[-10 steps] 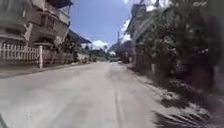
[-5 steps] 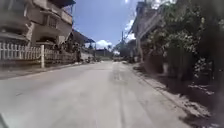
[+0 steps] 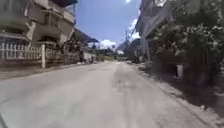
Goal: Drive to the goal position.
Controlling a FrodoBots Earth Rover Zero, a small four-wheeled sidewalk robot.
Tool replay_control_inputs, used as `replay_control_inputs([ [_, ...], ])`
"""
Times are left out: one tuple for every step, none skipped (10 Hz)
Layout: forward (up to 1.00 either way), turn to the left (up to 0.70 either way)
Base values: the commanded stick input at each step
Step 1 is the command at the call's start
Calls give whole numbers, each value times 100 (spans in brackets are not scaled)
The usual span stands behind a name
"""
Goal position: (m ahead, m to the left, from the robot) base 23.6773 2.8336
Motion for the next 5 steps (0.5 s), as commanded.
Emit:
replay_control_inputs([
  [85,-29],
  [85,0],
  [85,13],
  [85,10],
  [85,10],
])
